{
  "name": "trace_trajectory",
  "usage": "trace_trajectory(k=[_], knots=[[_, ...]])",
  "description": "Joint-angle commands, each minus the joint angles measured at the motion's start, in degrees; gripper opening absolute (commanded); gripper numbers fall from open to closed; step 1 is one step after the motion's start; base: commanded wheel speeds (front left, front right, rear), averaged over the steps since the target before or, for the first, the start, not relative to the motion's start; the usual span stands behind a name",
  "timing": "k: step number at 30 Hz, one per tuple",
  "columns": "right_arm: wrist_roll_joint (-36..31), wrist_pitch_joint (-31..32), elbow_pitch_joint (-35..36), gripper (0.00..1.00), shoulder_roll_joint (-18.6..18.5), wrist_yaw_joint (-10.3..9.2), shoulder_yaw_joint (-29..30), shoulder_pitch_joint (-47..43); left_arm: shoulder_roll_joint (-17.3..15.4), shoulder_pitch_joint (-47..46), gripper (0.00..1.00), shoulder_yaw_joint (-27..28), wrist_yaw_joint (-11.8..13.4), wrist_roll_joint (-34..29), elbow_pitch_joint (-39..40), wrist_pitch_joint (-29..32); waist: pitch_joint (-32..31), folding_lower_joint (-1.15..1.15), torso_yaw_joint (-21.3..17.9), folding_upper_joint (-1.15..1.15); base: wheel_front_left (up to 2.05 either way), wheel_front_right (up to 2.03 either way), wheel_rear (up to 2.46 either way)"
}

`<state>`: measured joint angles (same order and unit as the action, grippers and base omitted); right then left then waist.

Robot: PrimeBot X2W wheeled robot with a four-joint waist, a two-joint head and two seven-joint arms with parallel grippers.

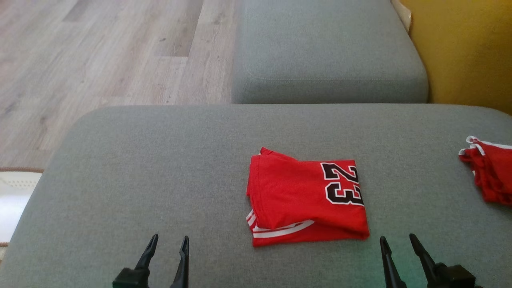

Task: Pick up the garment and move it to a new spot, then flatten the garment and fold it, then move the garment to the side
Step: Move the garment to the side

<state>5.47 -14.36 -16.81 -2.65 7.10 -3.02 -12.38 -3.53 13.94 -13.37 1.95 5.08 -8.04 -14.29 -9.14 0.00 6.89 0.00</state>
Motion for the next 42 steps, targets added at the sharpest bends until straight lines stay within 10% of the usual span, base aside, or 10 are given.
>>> trace_trajectory(k=[1, 31, 32, 33, 35, 42], knots=[[-0.3, -0.6, 1.8, 1.00, -0.4, 0.39, -1.3, 2.2, 0.6, -2.3, 1.00, 2.1, -0.2, -0.5, 1.9, -0.7, 0.7, 0.00, 0.1, 0.00, 0.00, 0.00, 0.00], [18.0, 12.8, -35.5, 1.00, -7.4, 0.39, -10.0, 37.0, 0.6, -10.2, 1.00, -4.7, -1.0, 0.5, 2.2, -0.7, 13.4, 0.00, 4.6, 0.00, 0.00, 0.00, 0.00], [19.0, 13.0, -36.3, 0.90, -7.2, 0.39, -10.7, 37.3, 0.6, -10.4, 1.00, -4.7, -0.9, 0.5, 2.4, -0.7, 13.7, 0.00, 4.6, 0.00, 0.00, 0.00, 0.00], [20.1, 13.4, -37.0, 0.46, -7.0, 0.39, -11.2, 37.5, 0.6, -10.6, 1.00, -4.6, -0.8, 0.6, 2.5, -0.7, 13.8, 0.00, 4.4, 0.00, 0.00, 0.00, 0.00], [21.6, 13.9, -37.9, 0.03, -6.9, 0.39, -12.6, 38.2, 0.6, -10.9, 1.00, -4.4, -0.5, 0.6, 2.7, -0.7, 14.3, 0.00, 3.9, 0.00, 0.00, 0.00, 0.00], [23.8, 11.8, -38.0, 0.00, -9.6, 0.39, -17.4, 42.0, 0.7, -11.7, 1.00, -3.9, -0.4, 0.6, 4.0, -0.7, 16.4, 0.00, 0.1, 0.00, 0.00, 0.00, 0.00]])
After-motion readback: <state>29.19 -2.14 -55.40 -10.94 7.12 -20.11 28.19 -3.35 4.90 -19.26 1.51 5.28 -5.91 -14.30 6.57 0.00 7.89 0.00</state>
